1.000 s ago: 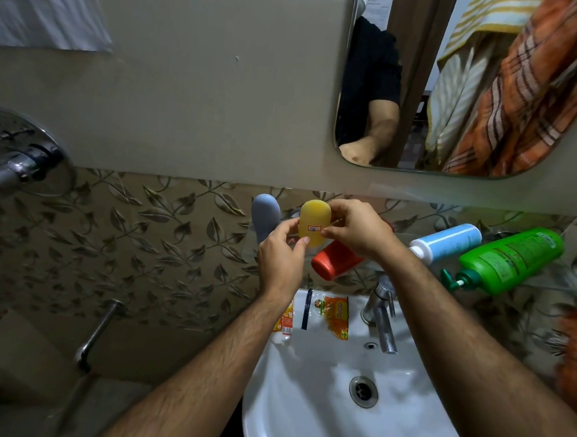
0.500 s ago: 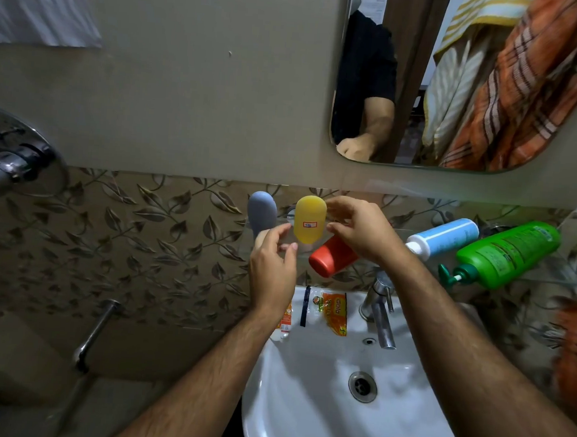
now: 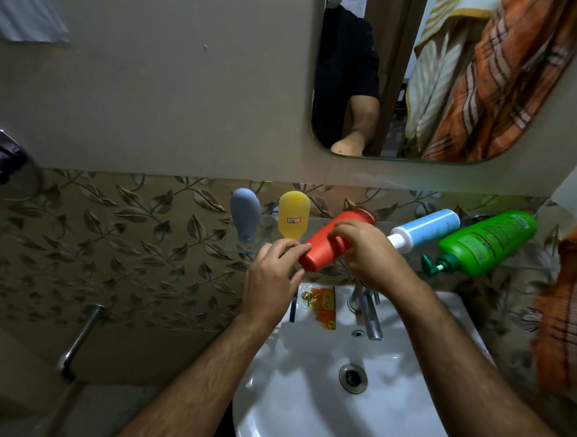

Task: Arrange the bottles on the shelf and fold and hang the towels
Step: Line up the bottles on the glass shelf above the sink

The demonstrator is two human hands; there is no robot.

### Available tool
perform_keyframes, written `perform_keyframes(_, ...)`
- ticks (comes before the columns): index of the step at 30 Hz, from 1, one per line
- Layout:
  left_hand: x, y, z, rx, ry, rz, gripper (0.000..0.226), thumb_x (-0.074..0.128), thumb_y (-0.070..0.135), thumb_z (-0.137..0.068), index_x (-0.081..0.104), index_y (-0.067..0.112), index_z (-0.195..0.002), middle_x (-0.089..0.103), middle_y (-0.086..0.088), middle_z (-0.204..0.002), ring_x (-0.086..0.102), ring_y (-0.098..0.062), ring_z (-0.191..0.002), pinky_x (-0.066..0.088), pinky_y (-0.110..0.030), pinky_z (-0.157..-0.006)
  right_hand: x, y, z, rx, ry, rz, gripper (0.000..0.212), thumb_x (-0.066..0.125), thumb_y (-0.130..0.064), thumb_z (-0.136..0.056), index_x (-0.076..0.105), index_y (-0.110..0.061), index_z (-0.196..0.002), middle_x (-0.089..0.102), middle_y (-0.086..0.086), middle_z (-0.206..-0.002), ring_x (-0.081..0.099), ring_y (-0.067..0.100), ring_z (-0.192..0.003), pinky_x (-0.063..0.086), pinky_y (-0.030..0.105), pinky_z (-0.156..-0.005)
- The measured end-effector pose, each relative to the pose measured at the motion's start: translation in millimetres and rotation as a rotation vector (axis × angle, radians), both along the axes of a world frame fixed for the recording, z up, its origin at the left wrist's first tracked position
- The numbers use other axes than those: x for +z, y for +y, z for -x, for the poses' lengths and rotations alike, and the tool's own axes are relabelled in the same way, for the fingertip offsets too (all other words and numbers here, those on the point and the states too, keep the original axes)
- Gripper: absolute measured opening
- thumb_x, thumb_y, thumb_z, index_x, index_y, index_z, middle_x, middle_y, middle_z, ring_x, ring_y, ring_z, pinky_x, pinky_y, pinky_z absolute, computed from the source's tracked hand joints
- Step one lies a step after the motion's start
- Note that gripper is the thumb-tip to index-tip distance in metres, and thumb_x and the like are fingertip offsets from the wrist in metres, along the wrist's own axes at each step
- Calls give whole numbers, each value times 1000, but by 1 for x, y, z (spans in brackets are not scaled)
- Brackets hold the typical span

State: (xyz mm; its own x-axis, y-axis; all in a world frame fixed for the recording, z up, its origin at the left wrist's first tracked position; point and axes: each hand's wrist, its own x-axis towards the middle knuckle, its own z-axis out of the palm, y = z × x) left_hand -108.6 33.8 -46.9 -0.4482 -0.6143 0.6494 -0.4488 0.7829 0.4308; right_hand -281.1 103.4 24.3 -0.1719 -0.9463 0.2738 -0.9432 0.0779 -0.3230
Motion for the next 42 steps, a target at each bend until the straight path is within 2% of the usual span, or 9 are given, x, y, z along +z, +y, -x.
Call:
perform_keyframes(4, 10, 2, 0, -31, 60, 71, 50, 84, 19, -72, 68, 17, -119, 69, 2, -111, 56, -17, -99, 48, -27, -82, 0, 9, -1, 31, 2, 91, 52, 80, -4, -72, 64, -15, -120, 64, 5, -126, 56, 23, -119, 38, 31, -101)
perform_keyframes(8, 39, 11, 12, -78, 209, 40, 48, 81, 21, -77, 66, 16, -122, 68, 1, -114, 57, -14, -104, 42, -19, -90, 11, 12, 5, 46, -105, 236, 45, 77, -4, -76, 66, -15, -119, 70, 5, -116, 61, 23, -110, 41, 31, -98)
perform_keyframes(14, 78, 21, 47, -151, 442, -195, 46, 70, 9, -85, 61, 16, -130, 66, 0, -121, 60, -11, -110, 50, -26, -96, 29, 12, 33, 101, -431, 278, 42, 64, 7, -82, 66, -15, -118, 71, 1, -107, 66, 20, -103, 52, 38, -97)
perform_keyframes(17, 79, 22, 68, -146, 423, -340, 47, 62, 6, -90, 56, 16, -135, 63, -2, -129, 56, -10, -118, 48, -31, -102, 36, 9, 43, 113, -592, 297, 39, 60, 12, -84, 66, -14, -113, 72, 10, -107, 67, 22, -101, 52, 44, -97)
perform_keyframes(24, 53, 13, 98, -110, 382, -590, 52, 61, 10, -92, 49, 20, -141, 60, 1, -134, 53, -9, -122, 46, -37, -106, 41, 1, 58, 38, -760, 305, 29, 58, 4, -92, 64, -9, -117, 71, 11, -111, 66, 24, -109, 52, 46, -99)
perform_keyframes(29, 43, 11, 104, -93, 395, -646, 56, 59, 7, -92, 44, 22, -144, 60, 2, -134, 54, -10, -123, 45, -37, -107, 38, -5, 59, 18, -663, 170, 26, 62, -9, -93, 64, -12, -119, 71, 3, -112, 66, 16, -108, 52, 43, -99)
perform_keyframes(36, 38, 12, 104, -38, 412, -590, 50, 59, 10, -93, 49, 21, -141, 61, 0, -131, 57, -13, -119, 50, -38, -102, 34, -5, 62, 5, -581, 120, 35, 66, -8, -90, 60, -15, -124, 69, 1, -116, 65, 14, -110, 52, 43, -99)
perform_keyframes(39, 32, 16, 101, -1, 425, -566, 50, 59, 12, -94, 48, 24, -142, 60, 1, -131, 58, -9, -116, 50, -21, -93, 33, -4, 59, 27, -583, 116, 34, 66, -9, -90, 59, -17, -122, 69, 0, -116, 65, 13, -109, 52, 42, -99)
perform_keyframes(42, 29, 20, 98, 34, 438, -555, 51, 59, 13, -94, 48, 27, -141, 60, 4, -131, 57, -5, -113, 41, -6, -83, 32, -4, 55, 38, -581, 104, 34, 65, -9, -91, 59, -18, -123, 69, -1, -117, 64, 13, -110, 52, 42, -99)
